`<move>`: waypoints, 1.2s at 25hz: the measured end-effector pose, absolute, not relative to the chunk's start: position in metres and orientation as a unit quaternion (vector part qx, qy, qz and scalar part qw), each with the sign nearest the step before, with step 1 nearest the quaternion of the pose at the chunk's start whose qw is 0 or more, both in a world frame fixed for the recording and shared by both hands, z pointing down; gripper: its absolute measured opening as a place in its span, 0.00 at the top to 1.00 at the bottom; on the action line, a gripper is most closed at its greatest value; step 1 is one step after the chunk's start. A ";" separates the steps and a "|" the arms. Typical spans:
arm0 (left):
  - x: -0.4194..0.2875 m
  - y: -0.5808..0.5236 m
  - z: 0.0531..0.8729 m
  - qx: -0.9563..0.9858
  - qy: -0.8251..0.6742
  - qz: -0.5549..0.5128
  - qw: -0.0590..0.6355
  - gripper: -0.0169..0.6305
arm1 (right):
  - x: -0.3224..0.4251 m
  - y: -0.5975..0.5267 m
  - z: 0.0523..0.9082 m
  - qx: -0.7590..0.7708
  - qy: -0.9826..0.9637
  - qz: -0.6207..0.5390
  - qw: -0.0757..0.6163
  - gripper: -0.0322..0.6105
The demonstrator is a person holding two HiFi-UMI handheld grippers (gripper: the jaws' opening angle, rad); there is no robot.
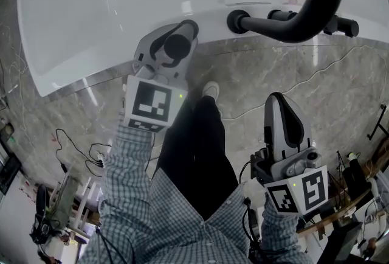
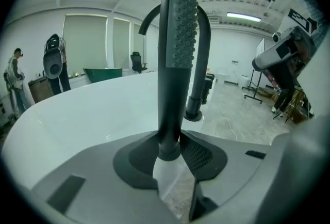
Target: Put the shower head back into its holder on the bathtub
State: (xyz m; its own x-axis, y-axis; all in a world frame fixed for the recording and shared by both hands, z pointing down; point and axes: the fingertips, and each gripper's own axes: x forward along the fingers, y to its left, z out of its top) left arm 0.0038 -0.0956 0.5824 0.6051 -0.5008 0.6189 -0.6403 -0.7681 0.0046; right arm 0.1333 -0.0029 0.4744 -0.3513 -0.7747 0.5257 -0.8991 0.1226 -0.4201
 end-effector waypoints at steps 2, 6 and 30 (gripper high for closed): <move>0.004 -0.095 0.584 0.888 -0.318 0.311 0.116 0.79 | 0.130 -0.003 0.474 0.561 -0.745 0.349 0.090 0.92; 0.001 -0.092 0.586 0.887 -0.314 0.317 0.117 0.79 | 0.125 -0.001 0.473 0.560 -0.747 0.347 0.093 0.92; -0.060 -0.050 0.343 0.908 -0.328 0.250 0.068 0.96 | 0.080 -0.020 0.273 0.556 -0.792 0.248 0.045 0.92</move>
State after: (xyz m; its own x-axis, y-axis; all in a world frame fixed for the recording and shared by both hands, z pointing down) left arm -0.0596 -0.0503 0.3433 0.6600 -0.5616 0.4989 -0.6299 -0.7756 -0.0398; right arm 0.0804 -0.0202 0.2725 -0.3783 -0.8583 0.3466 -0.9030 0.2597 -0.3423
